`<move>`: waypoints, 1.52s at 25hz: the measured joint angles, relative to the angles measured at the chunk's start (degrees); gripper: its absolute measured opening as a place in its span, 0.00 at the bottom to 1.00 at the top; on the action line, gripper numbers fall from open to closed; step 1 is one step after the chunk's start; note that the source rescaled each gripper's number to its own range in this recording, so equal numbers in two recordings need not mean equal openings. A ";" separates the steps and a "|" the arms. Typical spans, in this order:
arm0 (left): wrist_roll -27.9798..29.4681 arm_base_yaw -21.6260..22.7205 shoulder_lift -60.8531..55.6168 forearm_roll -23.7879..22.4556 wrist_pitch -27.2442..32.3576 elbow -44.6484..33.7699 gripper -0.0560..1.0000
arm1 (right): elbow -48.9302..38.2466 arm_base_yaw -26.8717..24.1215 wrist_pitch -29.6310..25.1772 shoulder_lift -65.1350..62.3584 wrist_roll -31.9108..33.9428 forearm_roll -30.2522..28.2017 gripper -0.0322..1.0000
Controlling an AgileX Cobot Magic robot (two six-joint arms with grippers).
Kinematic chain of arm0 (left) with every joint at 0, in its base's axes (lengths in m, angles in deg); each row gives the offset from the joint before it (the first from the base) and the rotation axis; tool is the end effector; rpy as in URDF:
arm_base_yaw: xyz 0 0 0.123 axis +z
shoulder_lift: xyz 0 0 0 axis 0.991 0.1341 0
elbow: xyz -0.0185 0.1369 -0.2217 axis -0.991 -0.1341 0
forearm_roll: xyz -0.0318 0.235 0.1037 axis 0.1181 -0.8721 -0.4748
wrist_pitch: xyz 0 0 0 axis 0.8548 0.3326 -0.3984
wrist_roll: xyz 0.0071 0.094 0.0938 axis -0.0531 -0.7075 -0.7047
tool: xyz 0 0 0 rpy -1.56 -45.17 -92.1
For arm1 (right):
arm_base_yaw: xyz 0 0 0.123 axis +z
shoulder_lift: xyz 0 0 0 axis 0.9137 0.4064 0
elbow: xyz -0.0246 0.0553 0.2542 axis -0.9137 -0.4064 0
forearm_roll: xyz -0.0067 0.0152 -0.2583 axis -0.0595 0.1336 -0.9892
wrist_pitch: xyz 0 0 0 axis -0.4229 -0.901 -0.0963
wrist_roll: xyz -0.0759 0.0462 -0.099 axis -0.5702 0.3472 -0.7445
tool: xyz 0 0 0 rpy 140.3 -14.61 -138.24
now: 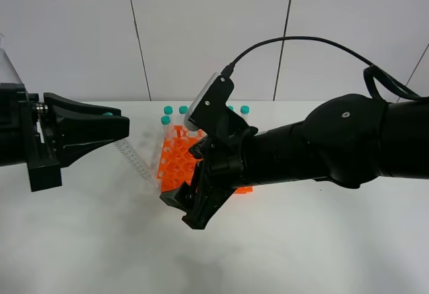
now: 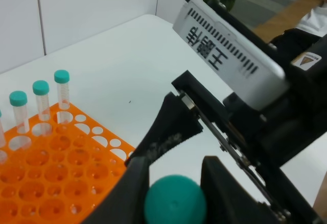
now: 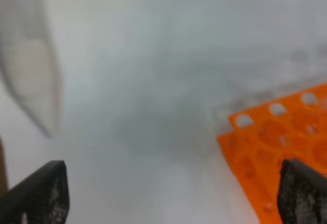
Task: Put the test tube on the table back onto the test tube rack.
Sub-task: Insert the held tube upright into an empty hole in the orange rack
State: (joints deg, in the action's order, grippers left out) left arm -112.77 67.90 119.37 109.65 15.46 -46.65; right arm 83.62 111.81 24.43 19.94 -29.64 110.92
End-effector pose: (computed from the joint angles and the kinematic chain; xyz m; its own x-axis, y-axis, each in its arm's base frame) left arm 0.2076 -0.1305 0.2724 -0.3338 0.0701 -0.9400 0.7130 0.6710 -0.2032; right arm 0.2317 0.2718 0.1716 -0.1379 -0.6186 -0.7735 -0.9011 0.4025 -0.1614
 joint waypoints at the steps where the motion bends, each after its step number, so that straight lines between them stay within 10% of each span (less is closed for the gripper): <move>1: 0.00 0.00 0.00 0.00 0.00 0.00 0.06 | 0.00 0.00 0.76 0.00 2.60 -2.46 1.00; 18: -0.05 0.00 0.00 0.00 0.00 0.00 0.06 | 0.00 -2.34 -0.30 0.00 40.45 -39.52 0.99; 38: -0.05 0.00 0.00 0.00 -0.02 0.00 0.06 | 0.00 -31.99 -11.92 0.00 63.91 -55.71 0.99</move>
State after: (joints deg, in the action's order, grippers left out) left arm -112.83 67.90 119.37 109.65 15.44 -46.65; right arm 83.62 79.82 12.51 19.94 34.27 55.21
